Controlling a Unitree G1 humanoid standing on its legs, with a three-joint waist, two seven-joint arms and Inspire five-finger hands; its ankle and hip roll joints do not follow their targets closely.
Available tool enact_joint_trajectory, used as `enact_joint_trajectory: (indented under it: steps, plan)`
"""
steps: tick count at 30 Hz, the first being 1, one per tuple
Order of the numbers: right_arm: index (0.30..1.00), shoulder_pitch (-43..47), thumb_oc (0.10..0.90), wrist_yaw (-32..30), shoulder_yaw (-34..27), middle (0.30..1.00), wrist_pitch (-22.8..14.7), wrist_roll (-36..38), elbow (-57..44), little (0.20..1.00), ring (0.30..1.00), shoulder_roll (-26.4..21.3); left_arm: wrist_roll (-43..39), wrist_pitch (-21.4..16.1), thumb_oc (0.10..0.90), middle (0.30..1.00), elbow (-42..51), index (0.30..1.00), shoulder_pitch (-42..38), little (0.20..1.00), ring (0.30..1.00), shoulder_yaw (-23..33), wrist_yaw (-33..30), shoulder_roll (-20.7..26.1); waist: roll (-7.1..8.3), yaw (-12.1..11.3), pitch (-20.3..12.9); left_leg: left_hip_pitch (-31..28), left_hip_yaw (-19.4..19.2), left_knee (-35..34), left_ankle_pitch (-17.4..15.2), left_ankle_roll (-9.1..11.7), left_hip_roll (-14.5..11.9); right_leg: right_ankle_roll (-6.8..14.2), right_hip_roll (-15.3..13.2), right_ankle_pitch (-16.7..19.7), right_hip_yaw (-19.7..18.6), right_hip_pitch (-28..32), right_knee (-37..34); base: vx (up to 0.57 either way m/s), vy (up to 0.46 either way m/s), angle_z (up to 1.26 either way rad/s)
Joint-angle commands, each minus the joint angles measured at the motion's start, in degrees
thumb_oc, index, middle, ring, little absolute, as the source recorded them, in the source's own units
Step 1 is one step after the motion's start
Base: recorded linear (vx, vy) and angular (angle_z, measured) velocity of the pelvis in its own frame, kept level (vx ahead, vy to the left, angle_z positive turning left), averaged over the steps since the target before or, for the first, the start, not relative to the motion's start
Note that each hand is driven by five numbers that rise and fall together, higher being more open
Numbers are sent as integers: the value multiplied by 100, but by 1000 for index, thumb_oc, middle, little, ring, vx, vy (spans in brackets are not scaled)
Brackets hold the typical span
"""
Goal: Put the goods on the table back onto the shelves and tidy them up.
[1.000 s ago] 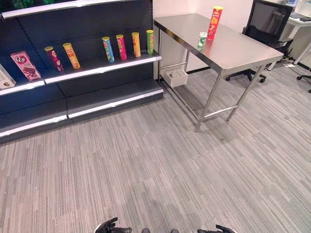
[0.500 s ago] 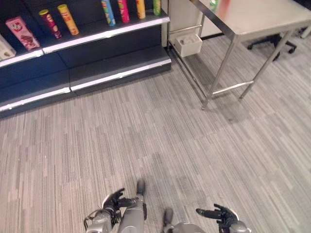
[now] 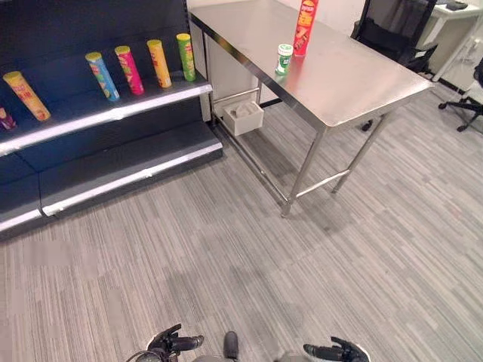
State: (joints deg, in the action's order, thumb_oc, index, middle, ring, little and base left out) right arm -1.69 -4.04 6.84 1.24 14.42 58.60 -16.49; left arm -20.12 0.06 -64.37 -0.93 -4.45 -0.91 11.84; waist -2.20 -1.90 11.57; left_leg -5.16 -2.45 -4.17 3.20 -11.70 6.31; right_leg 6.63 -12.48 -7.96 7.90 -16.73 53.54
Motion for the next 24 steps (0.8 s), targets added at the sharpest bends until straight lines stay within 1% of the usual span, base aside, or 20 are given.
enact_joint_trajectory:
  steps: [1, 3, 4, 5, 6, 7, 8, 9, 10, 11, 14, 16, 17, 21, 22, 23, 24]
  plan:
    - [900, 280, 800, -83, 20, 900, -148, 72, -185, 900, 900, -231, 57, -163, 800, 900, 276, 900, 43, 900, 900, -39, -125, 308, 85, 91, 290, 92, -108, -75, -302, 918, -337, 81, 345, 1083, 374, 703, -3466, 423, -73, 26]
    - [900, 284, 800, -100, -9, 900, -149, 116, -142, 900, 900, -235, 121, -171, 800, 900, 243, 900, -27, 900, 900, -44, -117, 317, 202, 232, 284, -135, 18, -83, -485, 980, -213, 208, 563, 1362, 386, 526, -4598, 419, -95, 36]
    - [900, 250, 800, -96, -17, 900, -134, 102, -102, 900, 900, -223, 188, -169, 800, 900, 234, 900, -29, 900, 900, -46, -101, 309, 240, 307, 290, -269, 88, -83, -586, 1008, -199, 285, 662, 1511, 367, 526, -5021, 274, -63, 36]
    - [900, 248, 800, -96, -16, 900, -134, 102, -102, 900, 900, -225, 189, -169, 800, 900, 234, 900, -26, 900, 900, -46, -100, 307, 220, 315, 310, -303, 97, -83, -604, 1014, -222, 284, 685, 1525, 386, 584, -5067, 336, -75, 43]
    - [900, 212, 800, -97, -27, 900, -116, 72, -29, 900, 900, -213, 258, -177, 800, 900, 224, 900, -51, 900, 900, -50, -76, 295, 286, 396, 307, -448, 202, -83, -698, 1057, -204, 365, 775, 1751, 380, 486, -5496, 324, -79, 67]
    - [900, 165, 800, -85, -18, 900, -116, 37, -10, 900, 900, -234, 325, -196, 800, 900, 218, 900, -47, 900, 900, -76, -46, 286, 319, 424, 265, -517, 276, -83, -798, 1070, -180, 349, 817, 1778, 318, 610, -5726, 402, -108, 73]
    - [900, 121, 800, -69, -17, 900, -128, 34, 20, 900, 900, -257, 378, -205, 800, 900, 209, 900, -25, 900, 900, -94, -39, 269, 350, 422, 214, -559, 320, -83, -874, 1060, -165, 298, 843, 1870, 282, 687, -5788, 304, -105, 66]
    - [900, 84, 800, -54, -9, 900, -148, 29, 51, 900, 900, -273, 422, -221, 800, 900, 186, 900, -42, 900, 900, -114, -37, 240, 346, 425, 149, -629, 307, -83, -946, 1079, -203, 247, 876, 1874, 296, 751, -5819, 278, -112, 35]
    - [900, 80, 800, -48, 3, 900, -145, 17, 76, 900, 900, -289, 413, -222, 800, 900, 172, 900, -29, 900, 900, -117, -38, 231, 328, 435, 102, -687, 288, -83, -993, 1122, -283, 228, 906, 1869, 339, 806, -5793, 295, -136, 20]
    - [900, 64, 800, -43, -10, 900, -155, 34, 95, 900, 900, -309, 359, -222, 800, 900, 205, 900, -33, 900, 900, -120, -48, 228, 311, 431, 66, -717, 314, -83, -970, 1148, -355, 180, 954, 1837, 335, 872, -5788, 248, -140, 12]
    - [900, 99, 800, -44, 17, 900, -156, 40, 154, 900, 900, -378, 243, -225, 800, 900, 322, 900, -52, 900, 900, -169, -68, 208, 306, 425, 27, -606, 281, 370, -1150, 1243, -440, 96, 976, 1718, 416, 1097, -5783, 223, -145, 23]
    - [900, 105, 800, -31, 49, 900, -160, 25, 150, 900, 900, -410, 193, -238, 800, 900, 412, 900, -55, 900, 900, -207, -71, 203, 308, 398, 22, -444, 245, 980, -1081, 1387, -467, -1, 1008, 1580, 441, 1288, -5785, 205, -121, 4]
    - [900, 96, 800, -27, 54, 900, -165, 36, 132, 900, 900, -418, 149, -246, 800, 900, 437, 900, -46, 900, 900, -210, -78, 191, 313, 384, 37, -315, 213, 1350, -965, 1483, -466, -47, 1020, 1509, 458, 1394, -5799, 116, -73, -12]
    - [900, 95, 800, -27, 53, 900, -165, 36, 132, 900, 900, -418, 148, -245, 800, 900, 438, 900, -46, 900, 900, -211, -78, 191, 310, 388, 35, -298, 217, 1379, -980, 1485, -469, -49, 1022, 1508, 463, 1392, -5798, 60, -69, -12]
    - [900, 235, 800, -111, 136, 900, -130, -22, 35, 900, 900, -481, -25, -203, 800, 900, 722, 900, -1, 900, 900, -266, -133, 185, 385, 254, 390, 953, -64, 4004, 14, 1799, -726, -396, 1035, 1082, 533, 1917, -5780, 216, -252, 20]
    - [900, 262, 800, -127, 148, 900, -114, 6, 27, 900, 900, -481, -55, -206, 800, 900, 734, 900, -4, 900, 900, -293, -134, 176, 406, 255, 401, 1203, -205, 4061, 76, 1741, -831, -417, 993, 1032, 576, 1987, -5800, 290, -259, 31]
    - [900, 283, 800, -134, 167, 900, -107, 37, 16, 900, 900, -475, -32, -199, 800, 900, 683, 900, -22, 900, 900, -322, -125, 149, 420, 234, 393, 1432, -334, 3875, -6, 1672, -941, -412, 962, 977, 608, 2066, -5831, 168, -20, 36]
